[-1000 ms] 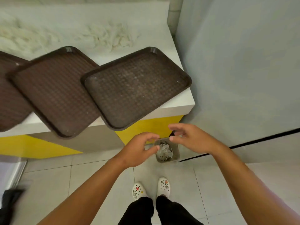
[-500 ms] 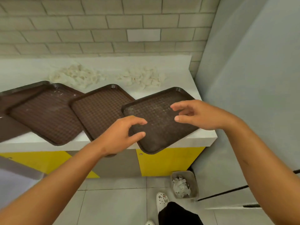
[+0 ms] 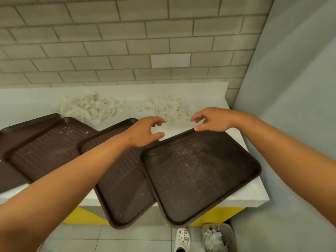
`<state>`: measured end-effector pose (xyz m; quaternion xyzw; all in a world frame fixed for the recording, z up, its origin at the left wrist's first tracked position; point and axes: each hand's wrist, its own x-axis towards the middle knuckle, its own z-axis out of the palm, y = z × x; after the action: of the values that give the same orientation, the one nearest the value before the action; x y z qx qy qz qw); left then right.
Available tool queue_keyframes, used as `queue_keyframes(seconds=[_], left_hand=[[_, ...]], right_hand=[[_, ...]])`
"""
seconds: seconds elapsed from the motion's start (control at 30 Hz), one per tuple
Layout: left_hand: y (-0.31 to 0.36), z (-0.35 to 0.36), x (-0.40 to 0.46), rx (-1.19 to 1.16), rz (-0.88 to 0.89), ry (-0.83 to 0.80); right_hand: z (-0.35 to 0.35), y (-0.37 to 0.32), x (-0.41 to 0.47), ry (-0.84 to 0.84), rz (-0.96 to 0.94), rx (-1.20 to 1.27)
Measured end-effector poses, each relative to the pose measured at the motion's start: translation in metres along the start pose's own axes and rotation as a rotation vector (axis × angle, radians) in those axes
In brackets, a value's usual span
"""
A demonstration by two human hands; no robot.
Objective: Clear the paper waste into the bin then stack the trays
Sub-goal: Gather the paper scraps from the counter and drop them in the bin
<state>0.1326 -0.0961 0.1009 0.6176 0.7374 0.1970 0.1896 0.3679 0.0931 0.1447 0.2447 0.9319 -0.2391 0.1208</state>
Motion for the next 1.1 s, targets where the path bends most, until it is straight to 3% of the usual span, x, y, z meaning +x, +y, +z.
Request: queue_keyframes(seconds=[0.4,0.5,0.7,0.77,0.97,1.1], left_hand=[[-0.057,0.027,0.141,0.014,-0.165,-0.202],[-0.065,0.034,0.170,-0.012,-0.231,-0.185],[-0.076,0.069,0.202,0.104,-0.294,-0.160],[-0.077,0.081,0.203,0.164,-0.286,-0.182],[-0.087,0.093,0.197,0.163,-0.260,-0.139],[-0.090,0.085,0.193,0.123,-0.197,-0.077]], right_hand=[[-0.010,0.080,0.139,-0.223,0.183,-0.081],[-0.002,0.097,0.162,-0.159,0.245,-0.035],[0.042,0.100,0.192,0.273,0.312,0.164],[0.051,0.099,0.199,0.343,0.311,0.161],[0.066,0.101,0.206,0.146,0.293,0.064],[0.064,0.101,0.201,0.135,0.265,0.006]])
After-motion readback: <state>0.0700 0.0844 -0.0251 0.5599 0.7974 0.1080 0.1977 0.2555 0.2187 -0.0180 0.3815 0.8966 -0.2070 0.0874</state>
